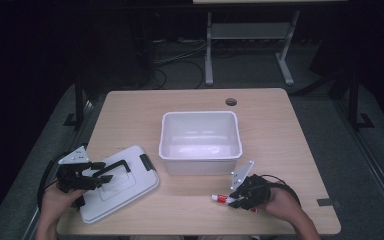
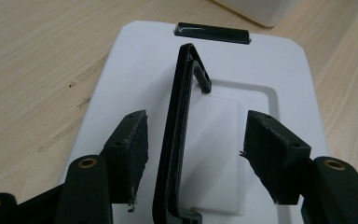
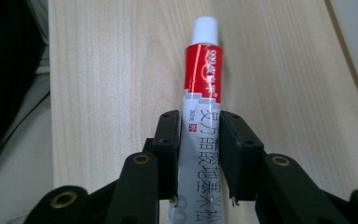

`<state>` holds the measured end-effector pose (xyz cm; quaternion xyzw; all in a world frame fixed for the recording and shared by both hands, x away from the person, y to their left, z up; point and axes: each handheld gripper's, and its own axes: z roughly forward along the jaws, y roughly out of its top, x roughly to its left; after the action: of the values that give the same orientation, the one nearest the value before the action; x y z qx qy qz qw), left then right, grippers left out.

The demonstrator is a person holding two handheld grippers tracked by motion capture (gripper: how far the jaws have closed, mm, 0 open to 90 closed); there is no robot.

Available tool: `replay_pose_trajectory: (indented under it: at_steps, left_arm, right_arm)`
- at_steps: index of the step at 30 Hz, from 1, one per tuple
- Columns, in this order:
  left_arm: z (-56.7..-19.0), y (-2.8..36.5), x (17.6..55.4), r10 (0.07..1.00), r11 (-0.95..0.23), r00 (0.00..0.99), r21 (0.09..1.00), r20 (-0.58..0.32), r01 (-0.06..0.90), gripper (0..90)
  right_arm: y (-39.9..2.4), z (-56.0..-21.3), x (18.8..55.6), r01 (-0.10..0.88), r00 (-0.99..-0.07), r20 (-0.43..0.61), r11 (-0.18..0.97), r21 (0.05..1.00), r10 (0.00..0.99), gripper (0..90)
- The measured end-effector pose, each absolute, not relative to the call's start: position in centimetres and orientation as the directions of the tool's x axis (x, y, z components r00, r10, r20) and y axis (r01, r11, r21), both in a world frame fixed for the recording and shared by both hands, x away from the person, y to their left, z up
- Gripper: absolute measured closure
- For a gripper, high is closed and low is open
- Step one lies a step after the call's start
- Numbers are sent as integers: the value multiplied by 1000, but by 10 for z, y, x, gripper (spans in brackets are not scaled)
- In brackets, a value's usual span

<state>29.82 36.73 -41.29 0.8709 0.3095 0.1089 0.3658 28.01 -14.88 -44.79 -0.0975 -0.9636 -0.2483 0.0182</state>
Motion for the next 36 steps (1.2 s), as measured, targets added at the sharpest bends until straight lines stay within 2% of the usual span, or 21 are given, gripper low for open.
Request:
replay_pose_trajectory:
  at_steps: [36]
  left_arm:
    - [-413,370,297,619,-530,784,712,-48,462,373]
  right_arm:
    - [-141,-439,278,168,-986,71,879,447,152,716]
